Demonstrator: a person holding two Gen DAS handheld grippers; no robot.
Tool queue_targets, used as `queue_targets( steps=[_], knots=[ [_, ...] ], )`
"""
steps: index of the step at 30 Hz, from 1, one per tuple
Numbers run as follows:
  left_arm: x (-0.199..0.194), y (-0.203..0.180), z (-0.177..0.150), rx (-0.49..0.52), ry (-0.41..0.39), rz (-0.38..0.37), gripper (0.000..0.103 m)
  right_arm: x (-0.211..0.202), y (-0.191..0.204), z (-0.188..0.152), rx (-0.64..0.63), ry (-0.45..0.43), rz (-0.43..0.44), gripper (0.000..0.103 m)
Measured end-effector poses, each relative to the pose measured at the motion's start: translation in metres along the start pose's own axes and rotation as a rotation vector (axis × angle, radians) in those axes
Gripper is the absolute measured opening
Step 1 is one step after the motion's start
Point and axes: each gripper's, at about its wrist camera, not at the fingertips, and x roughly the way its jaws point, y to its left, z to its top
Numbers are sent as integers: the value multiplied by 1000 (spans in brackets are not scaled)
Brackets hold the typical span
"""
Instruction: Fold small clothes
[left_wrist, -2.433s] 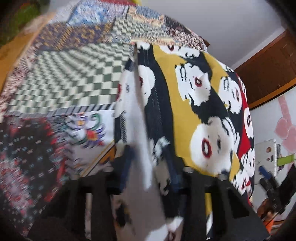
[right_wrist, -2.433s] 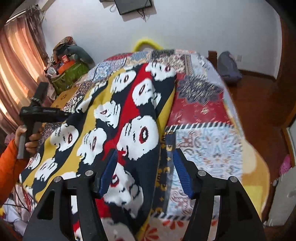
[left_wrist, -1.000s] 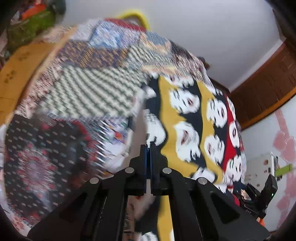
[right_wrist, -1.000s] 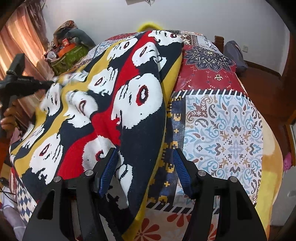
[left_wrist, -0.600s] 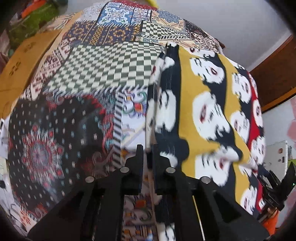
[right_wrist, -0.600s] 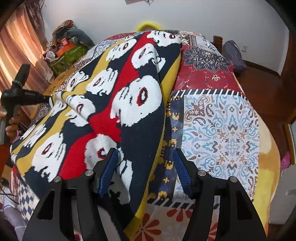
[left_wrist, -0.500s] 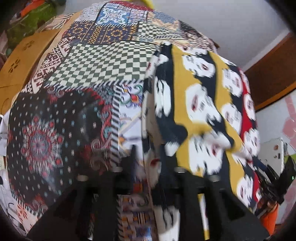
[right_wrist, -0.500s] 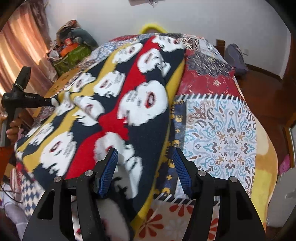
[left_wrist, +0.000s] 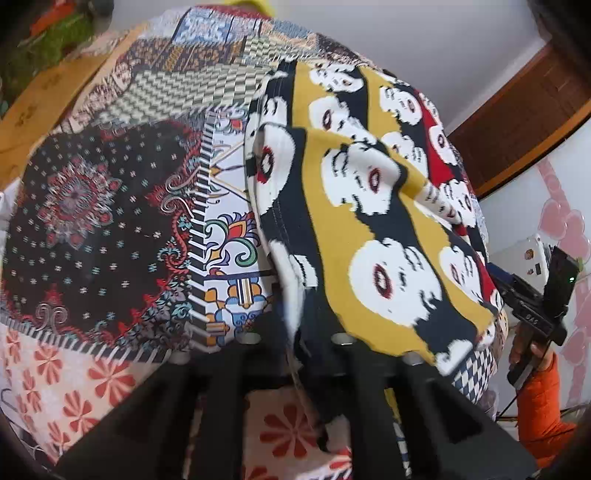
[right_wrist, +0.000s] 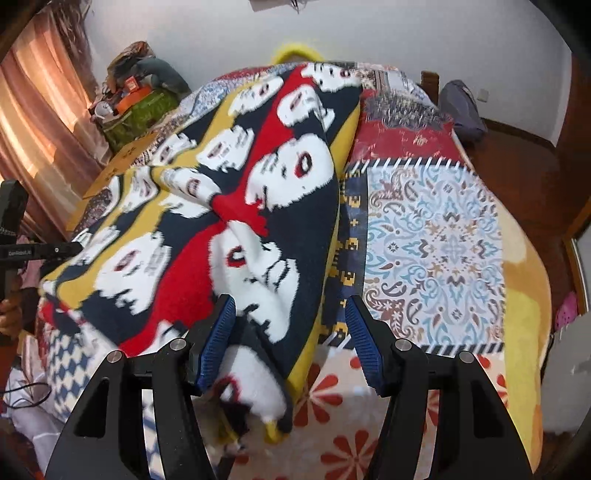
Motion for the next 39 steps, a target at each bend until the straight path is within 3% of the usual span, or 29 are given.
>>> queue_targets(
  steps=[4, 8, 10, 13, 15, 20, 24, 26, 28, 30, 35, 39],
  knots=[
    [-30, -8, 1, 2, -76, -5, 6, -23, 16, 1, -45, -40, 41, 58],
    [-52, -12, -1, 22, -127, 11, 6, -24, 32, -4, -89, -23, 61, 58],
    [-46, -8, -4, 26, -98, 51, 6, -20, 36, -8, -102, -10, 62, 58],
    [-21, 7, -13, 1, 9, 80, 6, -8, 37, -14, -106, 11, 67, 58],
    [-11, 14, -21, -18, 45, 71, 8, -2, 35, -15, -96, 22, 79, 58],
    [-24, 18, -24, -29, 8, 110, 9, -5, 37, -16, -95, 37, 127, 21],
    [-39, 23, -29, -32, -15, 166, 15, -17, 43, -22, -111, 30, 135, 16],
    [-44, 18, -31, -15, -42, 209, 29, -21, 45, -26, -120, 15, 109, 17],
    [-50, 15, -35, 2, -80, 232, 55, -26, 48, -27, -122, -3, 91, 21],
    [-59, 9, -40, 25, -116, 230, 62, -35, 49, -27, -127, -24, 68, 22],
    [-72, -6, -50, 63, -156, 223, 76, -57, 46, -27, -112, -77, 53, 58],
    [-71, -23, -56, 97, -155, 176, 82, -53, 40, -29, -86, -61, 44, 61]
  ],
)
